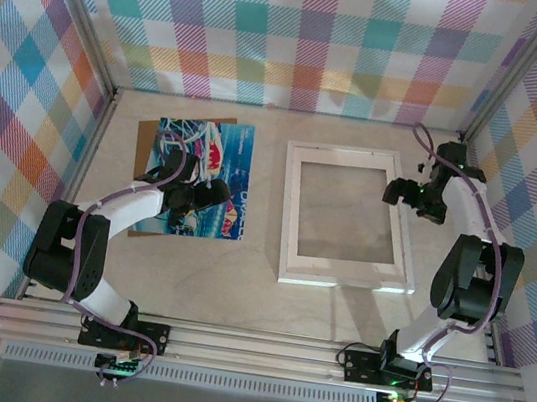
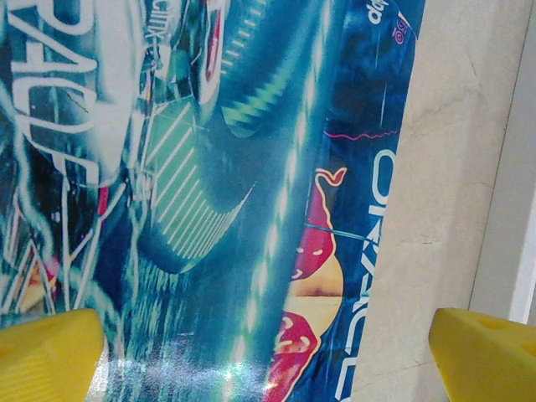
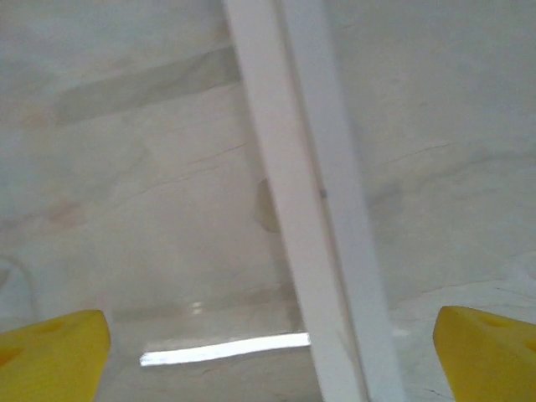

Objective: Put the photo into the frame

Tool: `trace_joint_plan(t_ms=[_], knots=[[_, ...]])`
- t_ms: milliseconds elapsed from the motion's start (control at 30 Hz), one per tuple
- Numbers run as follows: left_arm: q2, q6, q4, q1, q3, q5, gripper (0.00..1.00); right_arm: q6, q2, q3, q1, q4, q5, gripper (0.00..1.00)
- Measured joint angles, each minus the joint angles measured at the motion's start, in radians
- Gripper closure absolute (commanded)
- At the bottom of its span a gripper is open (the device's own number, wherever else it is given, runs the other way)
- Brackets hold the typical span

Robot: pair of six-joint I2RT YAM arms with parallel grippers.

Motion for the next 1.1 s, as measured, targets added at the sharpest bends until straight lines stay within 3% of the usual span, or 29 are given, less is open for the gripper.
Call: trace_joint_plan(t_ms=[167,433,633,800,1100], knots=[[0.000,0.003,0.000,0.000,0.000,-0.014,0.00,0.038,-0.035,0.002,0.000,0.005,0.079,0.01],[-0.013,0.002,-0.004,0.000,0.000,-0.050,0.00,0.121,-0.221,-0.004,0.047,0.104,0.046,0.01],[-0.021,-0.010,0.009,0.015,0.000,-0.058,0.00,0.119,-0.233,-0.003,0.307,0.198,0.111,0.01],[0.057,-0.036,0.045,0.016,0.000,-0.043,0.00,0.135,-0.222,-0.002,0.488,0.295,0.129,0.01],[0.103,-0.063,0.085,0.017,-0.007,-0.010,0.00,0.215,0.014,0.092,0.739,0.331,0.214,0.01]])
